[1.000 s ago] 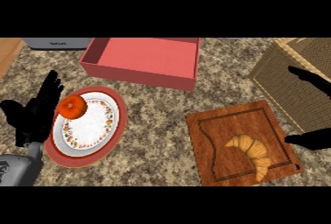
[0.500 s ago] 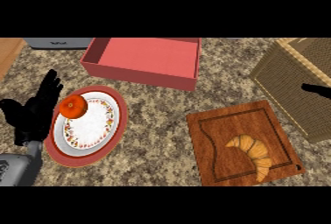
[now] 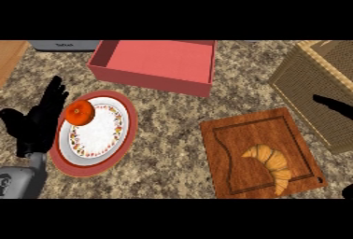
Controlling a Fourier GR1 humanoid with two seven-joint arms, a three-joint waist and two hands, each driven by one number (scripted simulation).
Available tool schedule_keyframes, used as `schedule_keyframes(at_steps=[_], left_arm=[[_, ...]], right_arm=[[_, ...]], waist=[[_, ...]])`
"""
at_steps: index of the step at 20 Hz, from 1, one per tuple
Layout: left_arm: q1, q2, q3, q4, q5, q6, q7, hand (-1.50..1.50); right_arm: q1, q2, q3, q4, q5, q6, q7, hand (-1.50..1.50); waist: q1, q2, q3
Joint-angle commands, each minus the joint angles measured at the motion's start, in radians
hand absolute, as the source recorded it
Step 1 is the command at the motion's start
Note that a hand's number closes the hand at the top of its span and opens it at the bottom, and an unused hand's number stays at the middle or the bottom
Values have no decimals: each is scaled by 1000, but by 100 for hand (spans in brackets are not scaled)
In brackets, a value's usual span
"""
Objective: Pick the croissant from the cutting board and place it in the basket
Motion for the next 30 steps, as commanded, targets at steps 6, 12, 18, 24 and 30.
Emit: schedule_keyframes(at_steps=[6, 12, 18, 24, 30], left_arm=[[8, -42, 34, -44, -61, -13, 46, 0], [9, -73, 66, 28, -76, -65, -18, 0], [-53, -85, 97, 4, -120, -83, 83, 0], [-24, -117, 100, -84, -160, -84, 127, 0], [-51, -144, 141, 10, -187, -125, 52, 0]], right_arm=[[52, 192, 28, 109, 223, -40, -184, -150], [131, 277, 56, 105, 359, -118, -306, -150], [141, 327, 11, 132, 438, -121, -377, -150], [123, 375, -3, 148, 457, -71, -389, -150], [147, 478, 40, 127, 570, -131, -376, -150]], waist=[[4, 1, 1], [-1, 1, 0], [-1, 1, 0], [3, 1, 1], [0, 1, 0]])
